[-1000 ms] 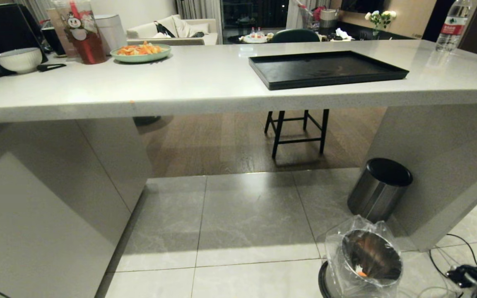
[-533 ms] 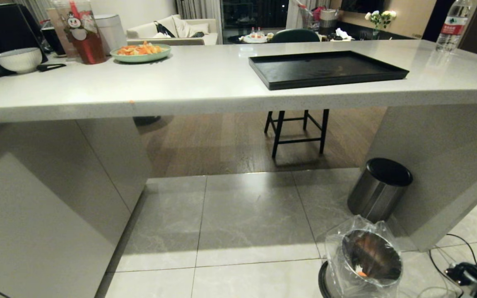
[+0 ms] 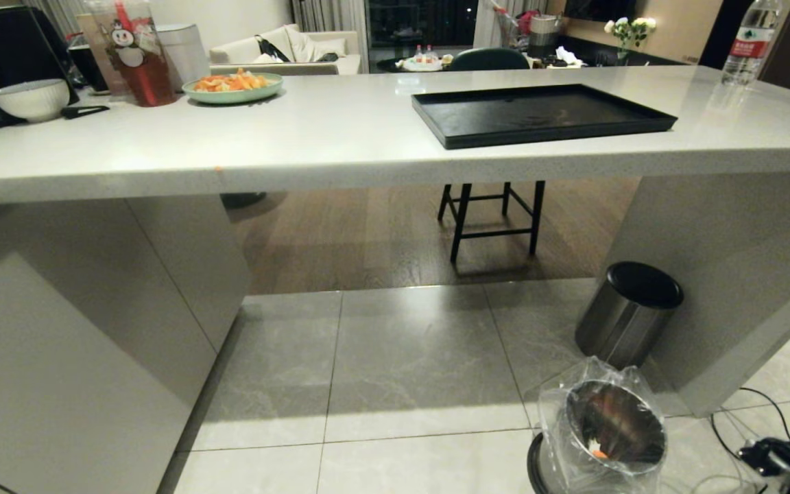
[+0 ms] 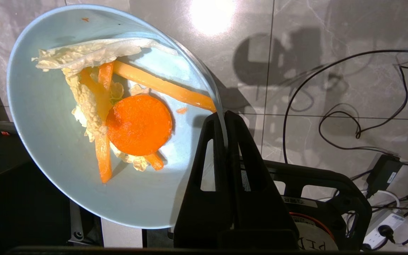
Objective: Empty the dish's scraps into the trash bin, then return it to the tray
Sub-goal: Move the bowl over the trash can
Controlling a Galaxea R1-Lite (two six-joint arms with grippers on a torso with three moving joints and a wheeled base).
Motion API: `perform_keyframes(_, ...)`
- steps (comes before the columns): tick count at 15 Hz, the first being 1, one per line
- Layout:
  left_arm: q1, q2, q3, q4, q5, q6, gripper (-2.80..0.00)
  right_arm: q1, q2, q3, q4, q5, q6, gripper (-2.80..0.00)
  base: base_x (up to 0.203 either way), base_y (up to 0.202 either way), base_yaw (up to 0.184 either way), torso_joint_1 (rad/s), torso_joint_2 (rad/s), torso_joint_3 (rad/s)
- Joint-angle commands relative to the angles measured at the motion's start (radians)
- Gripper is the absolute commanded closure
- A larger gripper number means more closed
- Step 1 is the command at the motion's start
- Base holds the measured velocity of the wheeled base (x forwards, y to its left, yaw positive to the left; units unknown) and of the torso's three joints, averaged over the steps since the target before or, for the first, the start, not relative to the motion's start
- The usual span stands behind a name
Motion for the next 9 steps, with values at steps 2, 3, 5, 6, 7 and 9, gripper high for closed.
perform_keyframes(2, 0.0, 0.001, 0.0, -0.001, 0.001, -0.001, 0.0, 0.0, -0.003, 0.002, 0.003, 0.0, 0.003, 0.0, 0.0, 0.0, 0.0, 0.0, 0.0, 0.0)
perform_keyframes(3, 0.0, 0.001, 0.0, -0.001, 0.001, -0.001, 0.0, 0.0, -0.003, 0.004, 0.003, -0.001, 0.004, 0.0, 0.0, 0.0, 0.0, 0.0, 0.0, 0.0)
perform_keyframes(5, 0.0, 0.001, 0.0, -0.001, 0.001, -0.001, 0.0, 0.0, -0.003, 0.004, 0.004, -0.002, 0.007, 0.0, 0.0, 0.007, -0.027, -0.003, 0.0, 0.001)
perform_keyframes(6, 0.0, 0.001, 0.0, -0.001, 0.001, -0.001, 0.0, 0.0, -0.003, 0.002, 0.003, -0.002, 0.012, 0.0, 0.012, 0.012, -0.135, 0.003, 0.0, 0.002)
perform_keyframes(7, 0.0, 0.001, 0.0, -0.001, 0.001, -0.001, 0.0, 0.0, -0.005, 0.002, 0.003, -0.002, 0.012, 0.0, 0.0, 0.007, -0.168, 0.006, 0.0, 0.007)
perform_keyframes(9, 0.0, 0.001, 0.0, -0.001, 0.001, -0.001, 0.0, 0.0, -0.005, 0.001, 0.003, -0.002, 0.012, 0.0, 0.002, 0.009, -0.177, 0.0, 0.0, 0.001)
